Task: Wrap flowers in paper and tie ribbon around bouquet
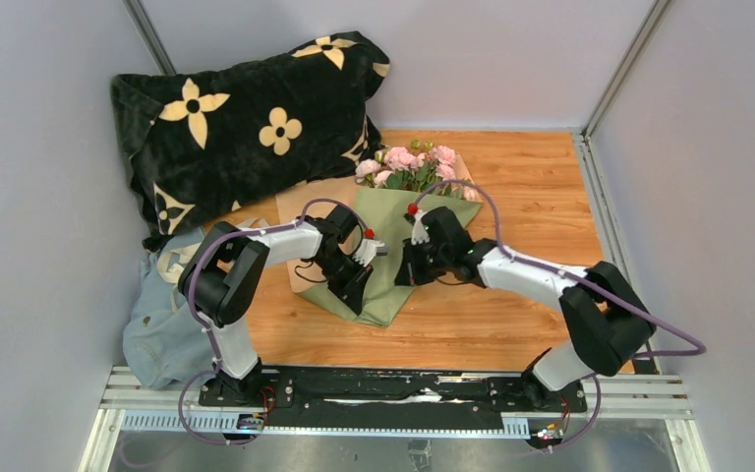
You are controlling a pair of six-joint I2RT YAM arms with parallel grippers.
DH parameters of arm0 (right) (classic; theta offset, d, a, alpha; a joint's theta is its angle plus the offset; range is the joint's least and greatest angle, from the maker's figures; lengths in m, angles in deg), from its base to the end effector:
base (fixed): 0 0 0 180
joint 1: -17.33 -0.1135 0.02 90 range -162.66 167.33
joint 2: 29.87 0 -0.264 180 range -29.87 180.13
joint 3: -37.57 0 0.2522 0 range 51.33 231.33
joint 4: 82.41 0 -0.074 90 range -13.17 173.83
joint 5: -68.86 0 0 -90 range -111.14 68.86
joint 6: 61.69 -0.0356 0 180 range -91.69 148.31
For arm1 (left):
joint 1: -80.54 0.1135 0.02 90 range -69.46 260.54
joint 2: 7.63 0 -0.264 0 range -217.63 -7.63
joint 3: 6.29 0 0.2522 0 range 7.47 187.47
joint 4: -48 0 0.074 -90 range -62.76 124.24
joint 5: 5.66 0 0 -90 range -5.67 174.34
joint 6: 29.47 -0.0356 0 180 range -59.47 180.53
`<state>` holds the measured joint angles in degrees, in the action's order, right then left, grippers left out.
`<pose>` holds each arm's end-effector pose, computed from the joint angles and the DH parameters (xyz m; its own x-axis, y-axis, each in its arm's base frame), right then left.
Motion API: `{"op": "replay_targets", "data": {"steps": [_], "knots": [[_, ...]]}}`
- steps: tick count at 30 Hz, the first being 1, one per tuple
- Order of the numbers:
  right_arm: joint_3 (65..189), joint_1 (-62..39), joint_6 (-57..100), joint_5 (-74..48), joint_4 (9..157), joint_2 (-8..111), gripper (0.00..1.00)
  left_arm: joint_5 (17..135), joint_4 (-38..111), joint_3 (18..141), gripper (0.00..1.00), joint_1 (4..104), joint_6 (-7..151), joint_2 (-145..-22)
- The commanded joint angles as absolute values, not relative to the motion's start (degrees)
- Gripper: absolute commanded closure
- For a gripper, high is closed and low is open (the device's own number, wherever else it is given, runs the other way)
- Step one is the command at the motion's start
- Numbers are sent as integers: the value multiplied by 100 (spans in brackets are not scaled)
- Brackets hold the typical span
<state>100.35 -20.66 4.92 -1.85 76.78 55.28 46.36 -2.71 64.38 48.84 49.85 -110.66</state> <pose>0.2366 0.1997 0.2069 -0.8010 -0.1501 -0.5795 -0.4934 0.7139 0.4970 0.2479 -0.1788 0.1344 -0.7415 0.6296 -0.2318 0.6256 0.5240 -0.5779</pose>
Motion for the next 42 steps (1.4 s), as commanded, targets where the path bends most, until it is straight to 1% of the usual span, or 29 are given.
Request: {"op": "replay_targets", "data": {"steps": [1, 6, 9, 12, 15, 16, 18, 20, 21, 23, 26, 29, 30, 32, 34, 36, 38, 42], "knots": [[9358, -2707, -1304, 1330, 10221, 6237, 100, 4668, -539, 6420, 90, 4846, 4944, -11218], [8992, -3052, -2092, 1424, 11052, 7133, 100, 4561, -564, 6434, 90, 4938, 4952, -11200], [8571, -3065, -2402, 1316, 11264, 7312, 100, 4489, -572, 6438, 89, 5110, 4962, -11140], [8327, -3065, -2292, 986, 10798, 7257, 100, 4417, -585, 6478, 83, 5203, 4923, -11014], [8257, -3066, -2069, 656, 10246, 7082, 100, 4462, -799, 6735, 73, 5302, 4769, -10850], [8265, -3065, -1985, 560, 10054, 7009, 100, 4550, -971, 6824, 70, 5417, 4667, -10785], [8302, -3069, -1833, 395, 9703, 6885, 100, 5044, -1051, 6732, 68, 5760, 4552, -10656], [8306, -3074, -1740, 296, 9538, 6783, 100, 5540, -1143, 6614, 69, 6160, 4282, -10651], [8321, -3074, -1717, 275, 9475, 6773, 100, 5733, -1245, 6660, 73, 6328, 4176, -10654], [8386, -3074, -1630, 239, 9327, 6758, 100, 5694, -1520, 6773, 75, 6482, 3918, -10605], [8456, -3074, -1598, 207, 9270, 6758, 100, 5655, -2084, 7176, 74, 6490, 3327, -10461], [8588, -3118, -1541, 184, 9195, 6797, 100, 5744, -2133, 7424, 76, 6460, 2844, -9928], [8636, -3137, -1525, 181, 9161, 6820, 100, 5665, -2133, 7441, 77, 6399, 2676, -9708], [8707, -3153, -1511, 212, 9148, 6873, 100, 5498, -2125, 7302, 83, 6105, 2338, -9273], [8779, -3153, -1530, 277, 9178, 6898, 100, 5264, -2123, 6960, 88, 5583, 1922, -8983], [8814, -3153, -1599, 322, 9255, 6908, 100, 5259, -2059, 6532, 89, 5061, 1340, -8879], [8845, -3153, -1647, 334, 9291, 6939, 100, 5480, -1649, 6099, 89, 4714, 968, -8860], [8817, -3153, -1761, 297, 9410, 7023, 100, 6281, -408, 5515, 89, 4553, 930, -8849]]}}
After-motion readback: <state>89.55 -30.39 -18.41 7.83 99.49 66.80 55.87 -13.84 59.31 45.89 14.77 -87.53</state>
